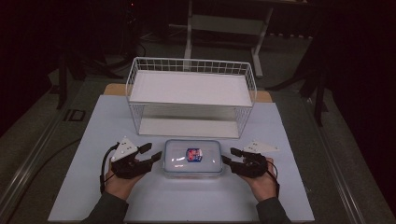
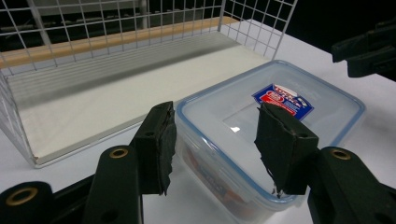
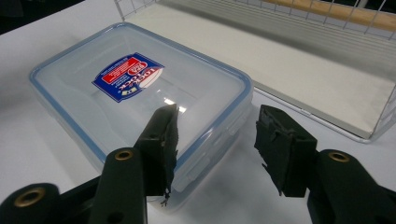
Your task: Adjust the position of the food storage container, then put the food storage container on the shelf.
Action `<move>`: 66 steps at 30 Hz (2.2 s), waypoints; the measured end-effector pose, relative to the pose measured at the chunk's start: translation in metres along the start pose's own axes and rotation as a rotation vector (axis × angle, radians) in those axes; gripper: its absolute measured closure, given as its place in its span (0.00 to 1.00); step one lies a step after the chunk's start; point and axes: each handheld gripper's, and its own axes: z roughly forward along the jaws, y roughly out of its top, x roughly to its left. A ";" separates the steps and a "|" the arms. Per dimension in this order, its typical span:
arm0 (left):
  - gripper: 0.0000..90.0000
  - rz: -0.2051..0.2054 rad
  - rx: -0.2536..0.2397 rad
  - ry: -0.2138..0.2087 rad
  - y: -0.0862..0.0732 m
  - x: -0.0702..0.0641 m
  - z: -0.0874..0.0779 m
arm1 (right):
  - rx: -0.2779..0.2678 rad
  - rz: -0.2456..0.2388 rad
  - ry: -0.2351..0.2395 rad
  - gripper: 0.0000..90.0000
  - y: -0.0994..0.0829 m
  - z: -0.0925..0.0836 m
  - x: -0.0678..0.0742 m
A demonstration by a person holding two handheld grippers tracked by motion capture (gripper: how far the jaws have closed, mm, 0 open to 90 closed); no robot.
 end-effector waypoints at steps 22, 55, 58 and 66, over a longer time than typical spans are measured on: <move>0.41 -0.057 0.061 -0.030 -0.005 0.007 0.029 | -0.011 0.098 0.012 0.42 -0.005 0.005 -0.009; 0.20 -0.329 0.217 -0.261 -0.020 0.017 0.067 | 0.103 0.345 0.249 0.17 -0.016 0.047 -0.013; 0.20 -0.367 0.233 -0.293 -0.022 0.019 0.069 | 0.114 0.368 0.270 0.16 -0.017 0.049 -0.016; 0.23 -0.394 0.245 -0.295 -0.021 0.019 0.067 | 0.150 0.414 0.333 0.19 -0.020 0.051 -0.019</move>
